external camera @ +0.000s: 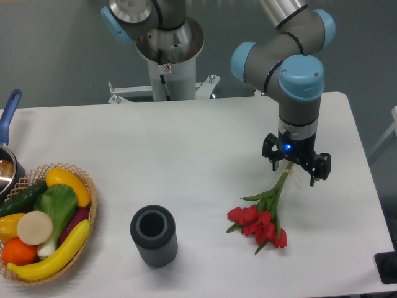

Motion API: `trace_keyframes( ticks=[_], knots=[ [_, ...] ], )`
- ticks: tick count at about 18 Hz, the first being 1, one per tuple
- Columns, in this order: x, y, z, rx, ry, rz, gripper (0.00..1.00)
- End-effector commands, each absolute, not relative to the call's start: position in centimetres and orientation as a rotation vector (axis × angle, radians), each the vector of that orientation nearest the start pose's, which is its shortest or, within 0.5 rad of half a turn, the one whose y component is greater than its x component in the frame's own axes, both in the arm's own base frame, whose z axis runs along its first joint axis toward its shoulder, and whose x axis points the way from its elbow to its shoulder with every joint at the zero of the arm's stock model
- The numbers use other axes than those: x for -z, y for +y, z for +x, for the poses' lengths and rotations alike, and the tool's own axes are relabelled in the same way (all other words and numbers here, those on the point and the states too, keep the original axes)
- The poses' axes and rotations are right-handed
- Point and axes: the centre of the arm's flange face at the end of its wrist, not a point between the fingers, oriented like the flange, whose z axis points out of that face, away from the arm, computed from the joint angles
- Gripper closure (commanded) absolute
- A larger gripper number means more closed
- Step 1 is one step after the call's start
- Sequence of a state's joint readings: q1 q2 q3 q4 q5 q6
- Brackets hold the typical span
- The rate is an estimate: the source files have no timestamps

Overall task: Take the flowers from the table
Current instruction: 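Lower the open gripper toward the green tulip stems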

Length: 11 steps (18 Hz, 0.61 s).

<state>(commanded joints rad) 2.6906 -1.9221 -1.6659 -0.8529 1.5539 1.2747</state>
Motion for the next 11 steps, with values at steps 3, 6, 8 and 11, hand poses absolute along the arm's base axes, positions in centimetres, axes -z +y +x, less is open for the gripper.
trace_keyframes(
  ticks=[3,6,8,11],
  knots=[
    [-31.9,39.3,-49.9,-0.363,0.238,-3.000,0.00],
    [-30.8,38.8,-49.7,-0.335,0.231,-2.999,0.00],
    [-29.3,38.4,-49.1,-0.330,0.225,-2.996,0.00],
    [-27.2,37.9,-48.1,-0.341,0.226,-3.003,0.00]
  ],
)
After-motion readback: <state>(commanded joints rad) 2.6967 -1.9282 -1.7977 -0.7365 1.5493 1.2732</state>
